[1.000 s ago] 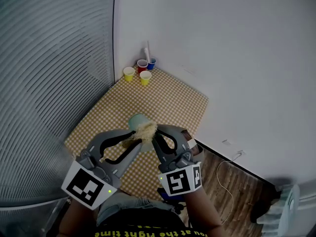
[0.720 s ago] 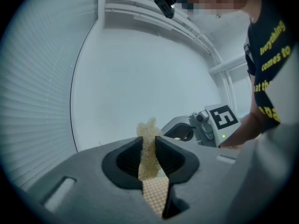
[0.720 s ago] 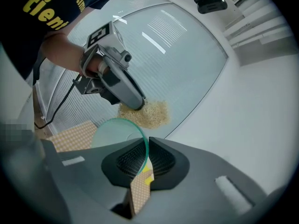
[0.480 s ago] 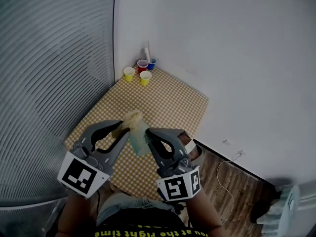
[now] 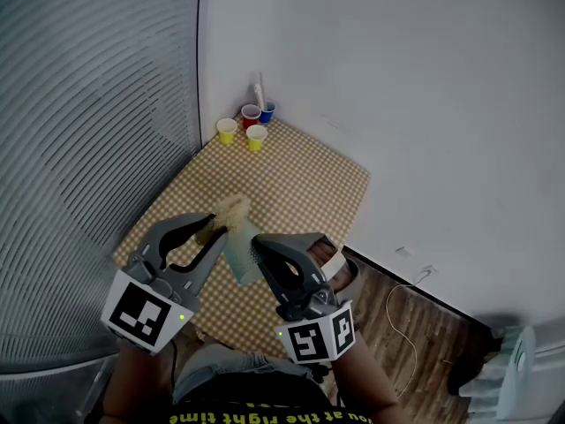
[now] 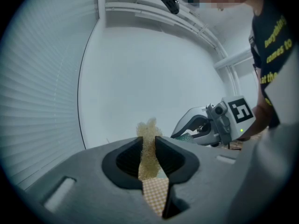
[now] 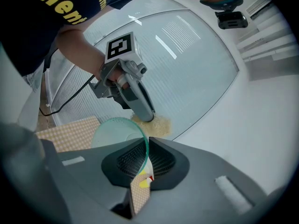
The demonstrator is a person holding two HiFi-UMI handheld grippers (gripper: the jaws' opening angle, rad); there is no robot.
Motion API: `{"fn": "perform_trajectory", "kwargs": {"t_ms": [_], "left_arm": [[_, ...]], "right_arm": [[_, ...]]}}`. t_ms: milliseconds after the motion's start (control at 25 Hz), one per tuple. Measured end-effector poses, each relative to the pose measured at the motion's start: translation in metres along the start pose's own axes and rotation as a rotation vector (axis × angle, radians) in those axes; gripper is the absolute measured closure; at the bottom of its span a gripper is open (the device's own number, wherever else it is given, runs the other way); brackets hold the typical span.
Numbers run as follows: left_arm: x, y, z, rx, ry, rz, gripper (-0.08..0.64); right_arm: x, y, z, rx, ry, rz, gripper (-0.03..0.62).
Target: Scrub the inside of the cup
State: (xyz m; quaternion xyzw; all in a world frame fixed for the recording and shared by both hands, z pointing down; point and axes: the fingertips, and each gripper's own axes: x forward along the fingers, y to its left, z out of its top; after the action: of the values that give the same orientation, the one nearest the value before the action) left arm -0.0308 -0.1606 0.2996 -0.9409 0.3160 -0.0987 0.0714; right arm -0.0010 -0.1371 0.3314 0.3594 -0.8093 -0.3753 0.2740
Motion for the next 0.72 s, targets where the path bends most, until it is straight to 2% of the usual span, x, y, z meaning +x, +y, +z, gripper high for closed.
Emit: {"fn": "perform_trajectory", "kwargs": {"t_ms": [360,480,720], "left_arm": [[-0.002,-0.026,0.014,-0.015,-0.029,-0.095,0.474],[-0.002,-0.025,0.013,-0.023,-0.023,-0.092,0.474],[0.001,-0.002,0.002,-0.039,-0.007,-0.037,0.474]], "right_arm": [[0.005,0.011,0.000,-0.055,0.016,0.017,0.568],[0.004,0.011,0.001,-0.066,0.014,0.015,0.568],[0.001,0.012,0.010,-0.080,-0.009,0.010,0.568]]}}
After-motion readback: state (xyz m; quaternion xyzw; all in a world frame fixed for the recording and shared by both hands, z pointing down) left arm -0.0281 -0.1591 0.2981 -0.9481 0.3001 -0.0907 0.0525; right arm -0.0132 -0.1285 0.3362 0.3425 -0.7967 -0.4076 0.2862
